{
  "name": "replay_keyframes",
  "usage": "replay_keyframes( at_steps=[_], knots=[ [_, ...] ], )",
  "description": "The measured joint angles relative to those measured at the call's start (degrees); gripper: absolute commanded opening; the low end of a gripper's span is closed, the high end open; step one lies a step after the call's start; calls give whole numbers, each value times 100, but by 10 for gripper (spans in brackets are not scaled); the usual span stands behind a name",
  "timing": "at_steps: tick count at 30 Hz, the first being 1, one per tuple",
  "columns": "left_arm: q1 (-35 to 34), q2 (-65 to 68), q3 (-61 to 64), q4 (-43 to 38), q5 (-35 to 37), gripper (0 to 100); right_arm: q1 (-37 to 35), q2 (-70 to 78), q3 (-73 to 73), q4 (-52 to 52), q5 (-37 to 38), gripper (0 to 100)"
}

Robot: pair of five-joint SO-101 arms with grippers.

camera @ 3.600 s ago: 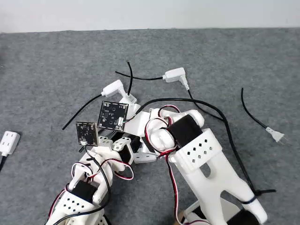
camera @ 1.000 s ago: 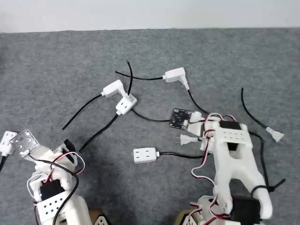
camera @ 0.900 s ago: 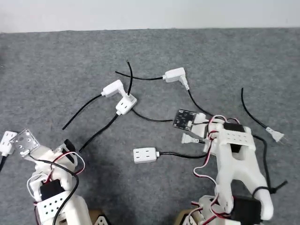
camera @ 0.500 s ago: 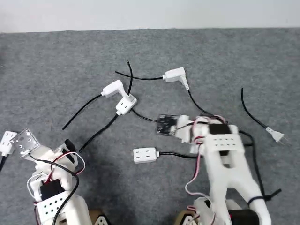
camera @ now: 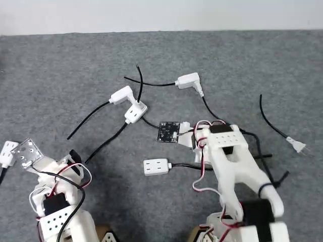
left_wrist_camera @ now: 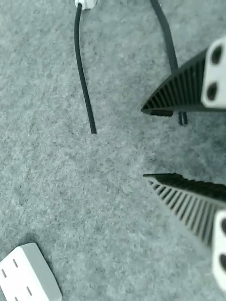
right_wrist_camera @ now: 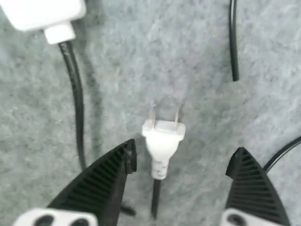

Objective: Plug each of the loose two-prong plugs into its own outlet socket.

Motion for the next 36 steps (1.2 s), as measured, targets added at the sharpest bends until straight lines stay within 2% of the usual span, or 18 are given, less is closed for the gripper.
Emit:
replay_keyframes(
  at_steps=[9,26,28,31,32,34,36],
  knots=[
    [0,0,0,0,0,188,-26,1143,-677,-105,0,288],
    [0,0,0,0,0,188,343,1407,-923,-88,-9,283],
    [0,0,0,0,0,188,343,1407,-923,-88,-9,232],
    [0,0,0,0,0,188,343,1407,-923,-88,-9,32],
    [0,0,0,0,0,188,343,1407,-923,-88,-9,0],
    [0,0,0,0,-9,188,343,1407,-923,-88,-9,35],
    [0,0,0,0,-9,188,352,1415,-993,-97,-9,7]
  ],
)
